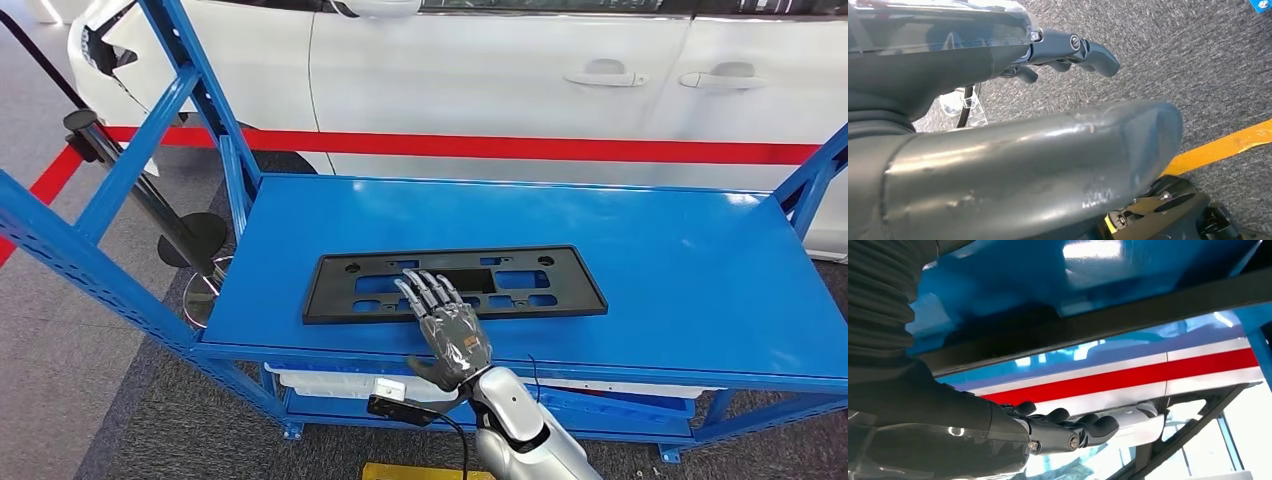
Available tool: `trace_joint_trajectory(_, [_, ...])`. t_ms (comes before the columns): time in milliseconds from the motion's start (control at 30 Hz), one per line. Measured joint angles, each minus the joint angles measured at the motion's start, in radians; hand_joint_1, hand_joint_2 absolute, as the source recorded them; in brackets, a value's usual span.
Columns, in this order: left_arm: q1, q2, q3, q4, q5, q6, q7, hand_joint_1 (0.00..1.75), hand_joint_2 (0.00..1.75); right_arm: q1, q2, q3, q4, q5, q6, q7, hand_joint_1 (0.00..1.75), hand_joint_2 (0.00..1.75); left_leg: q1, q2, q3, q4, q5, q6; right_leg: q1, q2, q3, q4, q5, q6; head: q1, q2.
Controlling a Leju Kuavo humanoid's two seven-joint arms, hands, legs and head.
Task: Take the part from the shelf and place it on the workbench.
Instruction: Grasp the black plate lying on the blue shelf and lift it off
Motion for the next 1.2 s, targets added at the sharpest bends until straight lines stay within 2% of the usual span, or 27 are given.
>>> trace_joint_trajectory(167, [0.000,0.000,-0.001,0.000,-0.005,-0.003,0.000,0.00,0.00,-0.023,0.009,0.000,0.025,-0.003,0.021,0.007,0.00,1.75,0.000,0.000,0.000,0.000,0.000,0.000,0.000,0.000,0.000,0.000,0.000,0.000,0.000,0.000])
trace_joint_trajectory(433, [-0.001,-0.001,-0.002,0.000,-0.005,-0.002,0.001,0.00,0.00,-0.122,0.047,0.006,0.095,-0.052,0.026,0.001,0.00,1.75,0.000,0.000,0.001,0.000,0.000,0.000,0.000,0.000,0.001,0.000,0.000,0.000,0.000,0.000])
trace_joint_trajectory(667, [0.006,0.001,-0.001,0.000,-0.004,0.010,0.008,0.00,0.00,-0.143,0.048,0.008,0.032,-0.078,0.009,-0.007,0.00,1.75,0.000,0.000,0.001,0.000,0.000,0.000,0.000,0.000,0.001,0.000,0.000,0.000,0.000,0.000])
trace_joint_trajectory(833, [0.003,0.001,-0.002,0.000,-0.018,0.002,0.010,0.00,0.00,-0.156,0.048,0.032,0.019,-0.021,0.051,0.025,0.00,1.75,0.000,0.000,0.001,0.000,0.000,0.000,0.000,0.000,0.001,0.000,0.000,0.000,0.000,0.000])
trace_joint_trajectory(1200, [-0.005,0.000,-0.007,0.000,-0.022,-0.012,0.006,0.00,0.00,-0.284,0.071,0.065,0.225,0.008,0.107,0.087,0.00,1.75,0.000,0.000,0.002,0.000,0.000,0.000,0.000,0.000,0.002,0.000,0.001,0.001,0.000,0.000])
